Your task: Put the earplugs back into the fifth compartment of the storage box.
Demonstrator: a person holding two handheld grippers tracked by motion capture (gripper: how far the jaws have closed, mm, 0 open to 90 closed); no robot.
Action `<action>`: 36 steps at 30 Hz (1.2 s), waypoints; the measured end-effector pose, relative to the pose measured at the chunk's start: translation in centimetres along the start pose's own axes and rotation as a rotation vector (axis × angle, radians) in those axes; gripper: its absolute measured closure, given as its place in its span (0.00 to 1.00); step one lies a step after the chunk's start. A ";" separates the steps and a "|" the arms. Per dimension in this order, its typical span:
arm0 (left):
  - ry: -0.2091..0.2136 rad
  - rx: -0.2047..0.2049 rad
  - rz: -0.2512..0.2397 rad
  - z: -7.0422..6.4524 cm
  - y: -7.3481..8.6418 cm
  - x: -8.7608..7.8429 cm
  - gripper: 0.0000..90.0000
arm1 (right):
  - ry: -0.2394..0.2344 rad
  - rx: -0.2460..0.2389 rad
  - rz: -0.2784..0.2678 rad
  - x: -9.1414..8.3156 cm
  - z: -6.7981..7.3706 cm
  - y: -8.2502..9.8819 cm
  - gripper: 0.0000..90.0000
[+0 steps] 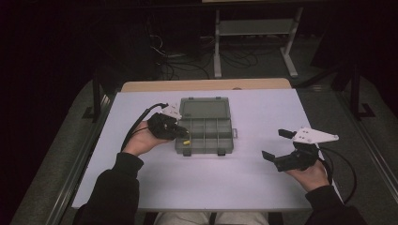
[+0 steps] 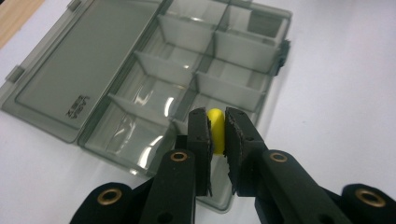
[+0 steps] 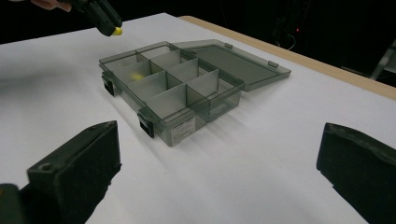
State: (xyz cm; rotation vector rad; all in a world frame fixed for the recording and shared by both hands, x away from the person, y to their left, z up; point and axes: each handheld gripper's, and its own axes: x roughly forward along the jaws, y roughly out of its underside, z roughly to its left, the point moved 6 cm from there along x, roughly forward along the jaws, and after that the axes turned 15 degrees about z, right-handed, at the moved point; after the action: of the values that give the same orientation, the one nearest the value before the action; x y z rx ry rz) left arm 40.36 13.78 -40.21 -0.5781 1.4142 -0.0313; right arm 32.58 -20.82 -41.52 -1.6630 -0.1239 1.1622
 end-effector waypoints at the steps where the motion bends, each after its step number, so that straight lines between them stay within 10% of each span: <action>1: 0.000 -0.005 0.000 0.1 0.1 0.2 0.90 | 0.000 0.001 0.001 0.0 0.0 0.0 0.00; 36: 0.008 -0.058 0.039 0.8 1.6 3.2 0.77 | -0.005 -0.003 0.007 0.1 0.0 0.0 0.00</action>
State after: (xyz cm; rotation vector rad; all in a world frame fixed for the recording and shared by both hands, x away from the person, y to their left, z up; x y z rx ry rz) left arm 41.12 14.33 -43.77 -0.5984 1.4379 0.0386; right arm 32.60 -20.73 -41.62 -1.6646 -0.1234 1.1717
